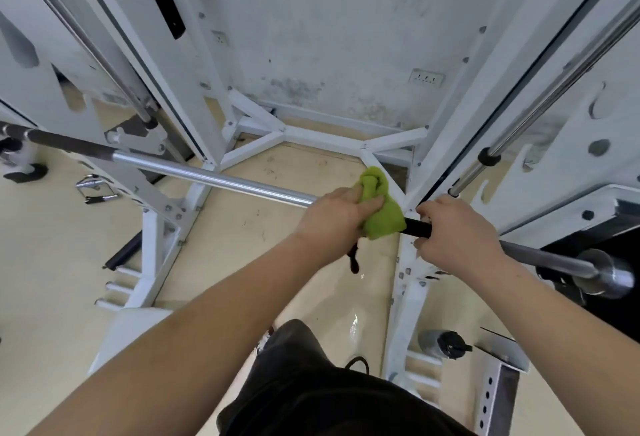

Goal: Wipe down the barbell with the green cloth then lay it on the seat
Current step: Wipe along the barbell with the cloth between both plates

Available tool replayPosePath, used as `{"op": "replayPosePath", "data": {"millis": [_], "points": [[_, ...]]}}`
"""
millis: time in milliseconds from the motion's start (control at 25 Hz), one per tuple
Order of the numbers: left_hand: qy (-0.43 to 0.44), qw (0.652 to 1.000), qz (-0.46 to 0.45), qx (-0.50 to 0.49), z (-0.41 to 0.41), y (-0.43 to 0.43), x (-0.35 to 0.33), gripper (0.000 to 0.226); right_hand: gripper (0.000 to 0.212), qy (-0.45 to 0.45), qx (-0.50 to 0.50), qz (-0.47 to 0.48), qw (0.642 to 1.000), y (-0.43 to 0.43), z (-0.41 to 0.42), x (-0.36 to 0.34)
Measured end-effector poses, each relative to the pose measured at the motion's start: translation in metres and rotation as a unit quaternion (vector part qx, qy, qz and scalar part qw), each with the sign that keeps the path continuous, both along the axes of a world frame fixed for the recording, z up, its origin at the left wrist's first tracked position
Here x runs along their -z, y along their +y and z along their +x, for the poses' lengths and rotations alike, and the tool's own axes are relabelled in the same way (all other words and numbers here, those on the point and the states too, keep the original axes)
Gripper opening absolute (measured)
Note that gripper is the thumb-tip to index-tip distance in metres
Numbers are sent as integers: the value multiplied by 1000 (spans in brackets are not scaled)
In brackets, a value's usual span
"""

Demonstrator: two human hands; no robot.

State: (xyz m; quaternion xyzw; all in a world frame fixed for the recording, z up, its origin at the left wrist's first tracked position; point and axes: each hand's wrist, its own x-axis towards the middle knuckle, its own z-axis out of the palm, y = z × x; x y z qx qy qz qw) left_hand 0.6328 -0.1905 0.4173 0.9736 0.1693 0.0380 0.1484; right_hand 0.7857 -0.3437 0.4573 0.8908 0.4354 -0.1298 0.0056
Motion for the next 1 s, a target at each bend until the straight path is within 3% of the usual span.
{"op": "replayPosePath", "data": {"millis": [80, 200, 320, 440, 560, 680, 760, 880, 1000], "points": [[-1, 999, -25, -48, -17, 16, -2, 53, 30, -16, 1, 1, 1000, -11, 5, -2], [27, 992, 14, -122, -9, -1, -11, 50, 16, -23, 26, -6, 999, -31, 15, -1], [53, 994, 81, -54, 30, -50, -14, 78, 10, -19, 33, 4, 999, -43, 22, 6], [55, 993, 84, -63, 48, -57, -11, 56, 12, -46, 19, 7, 999, -42, 25, 9], [38, 996, 42, -63, 21, -30, -5, 56, 15, -73, 15, 15, 997, -41, 24, 11], [-27, 982, 38, -180, -15, 0, 10, 58, 17, -92, 10, 29, 995, -44, 21, 13], [-52, 967, 31, -247, -4, -24, 19, 55, 17, -87, 5, 34, 996, -44, 24, 11], [-106, 986, 17, -125, 32, -73, 25, 59, 18, -82, 3, 35, 996, -44, 29, 10], [-110, 994, -8, -14, 18, -39, 26, 70, 20, -68, 15, 41, 997, -44, 28, 10]]}}
